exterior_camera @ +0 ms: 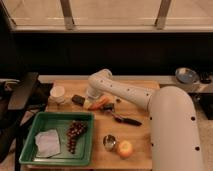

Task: Place eraser in table surface

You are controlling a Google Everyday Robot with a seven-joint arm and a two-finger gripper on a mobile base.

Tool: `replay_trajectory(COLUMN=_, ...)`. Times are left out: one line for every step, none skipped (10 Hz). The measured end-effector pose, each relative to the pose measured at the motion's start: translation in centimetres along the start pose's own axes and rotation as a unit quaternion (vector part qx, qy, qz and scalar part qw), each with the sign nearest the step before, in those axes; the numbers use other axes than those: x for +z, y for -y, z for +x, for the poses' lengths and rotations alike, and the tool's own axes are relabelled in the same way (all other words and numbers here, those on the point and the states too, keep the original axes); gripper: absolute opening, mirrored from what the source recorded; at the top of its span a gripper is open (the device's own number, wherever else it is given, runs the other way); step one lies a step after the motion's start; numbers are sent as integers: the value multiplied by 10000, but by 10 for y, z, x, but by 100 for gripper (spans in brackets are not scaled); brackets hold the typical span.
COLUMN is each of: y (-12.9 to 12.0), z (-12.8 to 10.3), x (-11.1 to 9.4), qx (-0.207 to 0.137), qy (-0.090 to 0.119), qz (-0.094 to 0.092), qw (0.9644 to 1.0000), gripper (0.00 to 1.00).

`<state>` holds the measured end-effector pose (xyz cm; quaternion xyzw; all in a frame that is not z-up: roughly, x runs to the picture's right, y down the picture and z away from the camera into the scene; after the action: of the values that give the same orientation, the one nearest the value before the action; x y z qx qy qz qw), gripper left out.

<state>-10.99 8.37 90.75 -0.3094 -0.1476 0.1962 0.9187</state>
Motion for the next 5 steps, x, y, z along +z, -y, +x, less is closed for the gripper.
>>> replay_trajectory(y=0, z=-4, x=-7, qx=-25, qy=68, qz=16, qw=10000, gripper=0)
replay_trajectory(y=0, z=-10, x=-21, qx=-70, qy=180, qz=59, qw=9998, gripper=0)
replay_trajectory(y=-1, z=-17, x=-35, qx=-132, qy=315, qz=110, qw=9994, gripper=0)
replay_trajectory(y=-2, z=-27, x=-53, qx=-223, qy=488, qz=185, qw=9984, gripper=0)
replay_trajectory(y=-4, z=-32, x=-64, qx=-287, qy=609, qz=233, qw=9975, gripper=0)
